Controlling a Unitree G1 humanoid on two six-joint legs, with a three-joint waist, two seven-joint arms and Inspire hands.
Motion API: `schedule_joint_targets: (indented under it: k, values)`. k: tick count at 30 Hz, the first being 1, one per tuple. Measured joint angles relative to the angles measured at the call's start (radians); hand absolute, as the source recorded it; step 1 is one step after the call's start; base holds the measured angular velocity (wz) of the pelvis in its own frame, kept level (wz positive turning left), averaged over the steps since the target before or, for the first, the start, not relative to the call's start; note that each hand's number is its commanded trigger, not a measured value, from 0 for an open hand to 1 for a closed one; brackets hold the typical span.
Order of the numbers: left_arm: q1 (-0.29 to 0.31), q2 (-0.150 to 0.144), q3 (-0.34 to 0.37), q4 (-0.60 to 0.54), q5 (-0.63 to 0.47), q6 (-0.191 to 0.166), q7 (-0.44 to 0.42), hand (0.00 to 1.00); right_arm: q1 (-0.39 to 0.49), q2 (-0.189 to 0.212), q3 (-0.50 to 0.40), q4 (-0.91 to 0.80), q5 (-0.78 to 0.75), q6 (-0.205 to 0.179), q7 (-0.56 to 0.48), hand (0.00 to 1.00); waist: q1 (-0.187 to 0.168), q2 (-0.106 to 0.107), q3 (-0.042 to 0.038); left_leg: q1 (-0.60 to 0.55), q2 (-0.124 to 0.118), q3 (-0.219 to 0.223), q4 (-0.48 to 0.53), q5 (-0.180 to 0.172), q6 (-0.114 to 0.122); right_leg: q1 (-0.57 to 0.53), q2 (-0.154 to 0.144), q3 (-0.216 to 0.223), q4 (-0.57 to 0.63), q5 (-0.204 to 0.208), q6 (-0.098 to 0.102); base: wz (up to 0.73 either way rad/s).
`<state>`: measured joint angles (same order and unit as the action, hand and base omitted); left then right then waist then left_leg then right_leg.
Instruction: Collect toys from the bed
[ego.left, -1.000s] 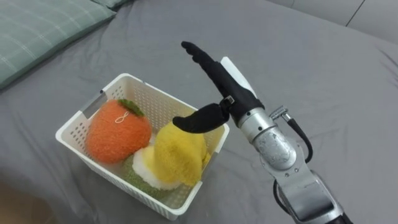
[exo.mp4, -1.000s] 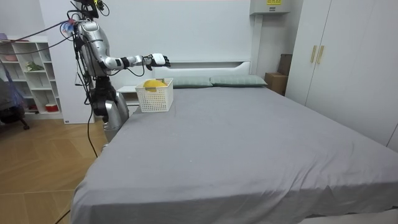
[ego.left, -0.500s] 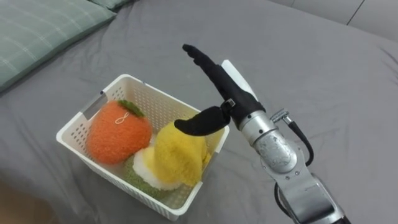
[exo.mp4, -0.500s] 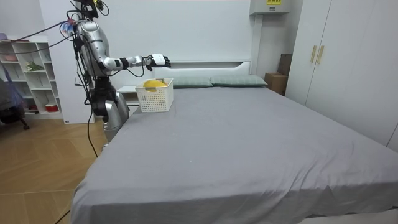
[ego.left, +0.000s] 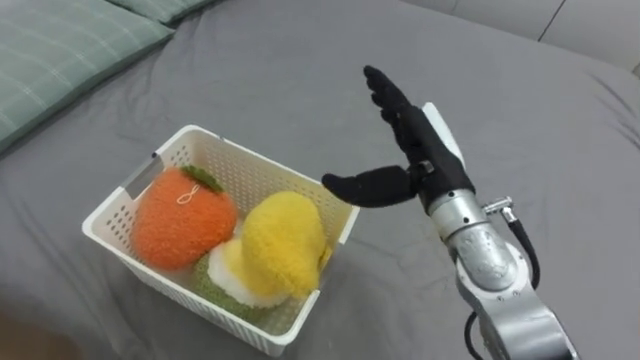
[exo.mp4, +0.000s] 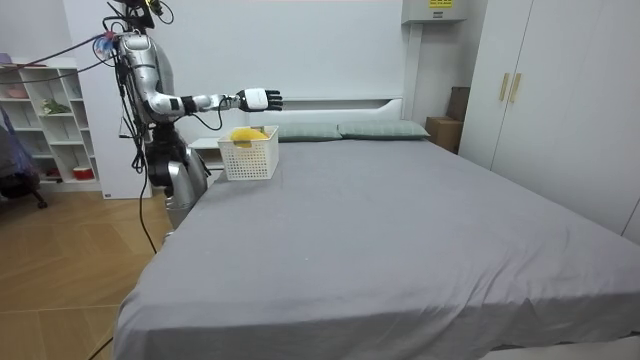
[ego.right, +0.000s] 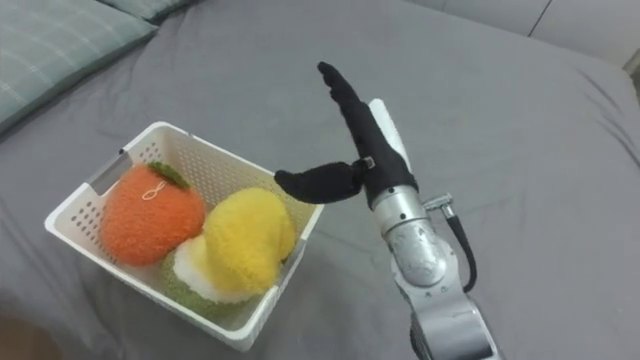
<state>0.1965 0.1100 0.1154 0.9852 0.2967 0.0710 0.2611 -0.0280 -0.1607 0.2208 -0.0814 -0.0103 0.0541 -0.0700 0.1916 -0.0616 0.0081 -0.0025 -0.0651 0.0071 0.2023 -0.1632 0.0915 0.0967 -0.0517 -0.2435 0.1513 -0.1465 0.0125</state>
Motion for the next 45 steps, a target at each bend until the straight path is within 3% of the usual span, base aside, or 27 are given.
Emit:
schedule_joint_targets:
  k: [4, 6, 14, 19, 32, 36, 40, 45]
  values:
    - [0.009, 0.007, 0.001, 0.026, -0.009, -0.030, 0.015, 0.00, 0.033, -0.005, -0.039, 0.025, 0.057, -0.027, -0.029, 0.00, -0.047, 0.013, -0.0021, 0.012, 0.002, 0.017, -0.007, 0.000, 0.000, 0.002, 0.001, 0.022, 0.001, 0.000, 0.001, -0.18]
    - [0.011, 0.012, 0.016, 0.029, -0.009, -0.042, 0.015, 0.00, 0.077, -0.006, -0.098, 0.025, 0.105, -0.059, -0.063, 0.00, -0.066, 0.017, -0.0052, 0.012, 0.003, 0.019, -0.007, 0.000, 0.000, 0.002, 0.002, 0.024, 0.001, 0.000, 0.001, -0.04]
    - [0.018, 0.015, 0.038, 0.031, -0.012, -0.052, 0.016, 0.00, 0.125, -0.012, -0.221, 0.078, 0.212, -0.098, -0.206, 0.00, -0.130, 0.016, -0.0105, 0.017, 0.008, 0.050, -0.017, -0.001, -0.001, -0.011, 0.004, 0.049, 0.003, 0.001, 0.001, -0.12]
    - [0.023, 0.015, 0.037, 0.031, -0.072, -0.068, 0.041, 0.00, 0.145, -0.016, -0.263, 0.141, 0.332, -0.120, -0.269, 0.00, -0.142, 0.020, -0.0094, 0.032, 0.013, 0.074, -0.032, -0.002, -0.001, -0.011, 0.007, 0.070, 0.003, 0.001, 0.001, -0.13]
    - [0.053, 0.016, 0.040, 0.032, -0.070, -0.074, 0.063, 0.00, 0.222, -0.020, -0.389, 0.370, 0.687, -0.128, -0.333, 0.00, -0.218, 0.021, -0.0114, 0.047, 0.018, 0.097, -0.045, -0.008, -0.004, -0.012, 0.015, 0.105, 0.000, 0.001, 0.000, -0.07]
    - [0.063, 0.016, 0.049, 0.037, -0.090, -0.077, 0.075, 0.00, 0.226, -0.012, -0.454, 0.593, 0.781, -0.148, -0.335, 0.00, -0.241, 0.011, -0.0161, 0.047, 0.019, 0.098, -0.045, -0.010, -0.004, -0.013, 0.016, 0.109, 0.000, 0.001, 0.000, -0.03]
    - [0.062, 0.015, 0.076, 0.049, -0.115, -0.084, 0.080, 0.00, 0.256, -0.002, -0.529, 0.816, 0.895, -0.149, -0.348, 0.00, -0.252, 0.006, -0.0135, 0.045, 0.019, 0.103, -0.047, -0.012, -0.005, -0.029, 0.017, 0.119, 0.001, 0.000, 0.000, -0.05]
    - [0.071, 0.021, 0.116, 0.055, -0.114, -0.084, 0.075, 0.00, 0.283, 0.000, -0.577, 1.015, 0.901, -0.154, -0.344, 0.00, -0.272, 0.011, -0.0104, 0.050, 0.021, 0.110, -0.050, -0.013, -0.007, -0.024, 0.020, 0.123, 0.002, -0.001, -0.001, -0.05]
